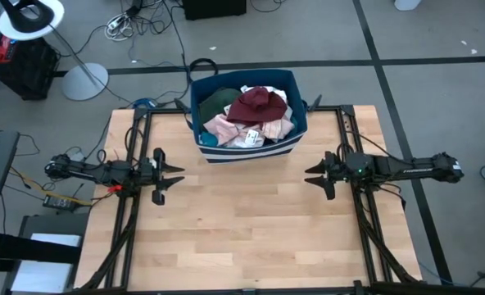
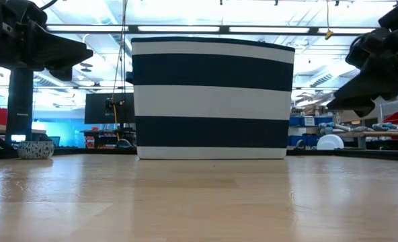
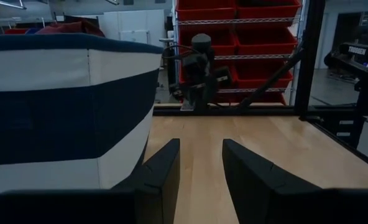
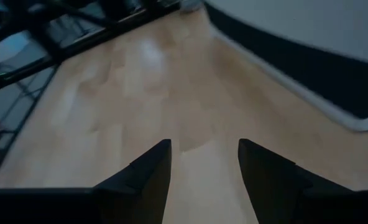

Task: Sort clothes
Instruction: Return to Home Position

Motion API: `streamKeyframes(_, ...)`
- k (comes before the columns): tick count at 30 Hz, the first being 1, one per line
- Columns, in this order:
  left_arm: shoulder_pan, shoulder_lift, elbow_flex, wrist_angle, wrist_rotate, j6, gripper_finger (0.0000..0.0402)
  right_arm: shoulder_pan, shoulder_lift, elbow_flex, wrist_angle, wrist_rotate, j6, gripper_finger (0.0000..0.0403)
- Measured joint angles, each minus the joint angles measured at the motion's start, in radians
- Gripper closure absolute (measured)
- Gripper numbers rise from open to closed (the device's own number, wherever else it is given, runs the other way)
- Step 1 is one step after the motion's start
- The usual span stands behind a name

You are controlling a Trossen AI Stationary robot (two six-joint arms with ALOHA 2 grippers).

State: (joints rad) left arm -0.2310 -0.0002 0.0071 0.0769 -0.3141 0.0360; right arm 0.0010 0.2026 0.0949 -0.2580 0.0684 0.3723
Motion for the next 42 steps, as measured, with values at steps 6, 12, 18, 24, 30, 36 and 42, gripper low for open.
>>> streamKeyframes(6,0.0,0.0,0.0,0.009,0.0,0.0,0.0275,0.005,0.001,-0.004,0.033,0.06,-0.007,0.0214)
streamKeyframes(12,0.0,0.0,0.0,0.009,0.0,0.0,0.0275,0.005,0.001,-0.005,0.08,0.061,-0.008,0.0213)
streamKeyframes(18,0.0,0.0,0.0,0.008,0.0,0.0,0.0275,0.005,0.002,-0.005,0.098,0.061,-0.008,0.0213)
streamKeyframes(24,0.0,0.0,0.0,0.008,0.0,0.0,0.0275,0.005,0.002,-0.005,0.099,0.061,-0.008,0.0212)
streamKeyframes(30,0.0,0.0,0.0,0.008,0.0,0.0,0.0275,0.005,0.002,-0.005,0.099,0.061,-0.008,0.0212)
streamKeyframes(36,0.0,0.0,0.0,0.008,0.0,0.0,0.0275,0.005,0.002,-0.004,0.099,0.061,-0.009,0.0212)
streamKeyframes(42,0.0,0.0,0.0,0.008,0.0,0.0,0.0275,0.005,0.002,-0.004,0.099,0.061,-0.009,0.0211)
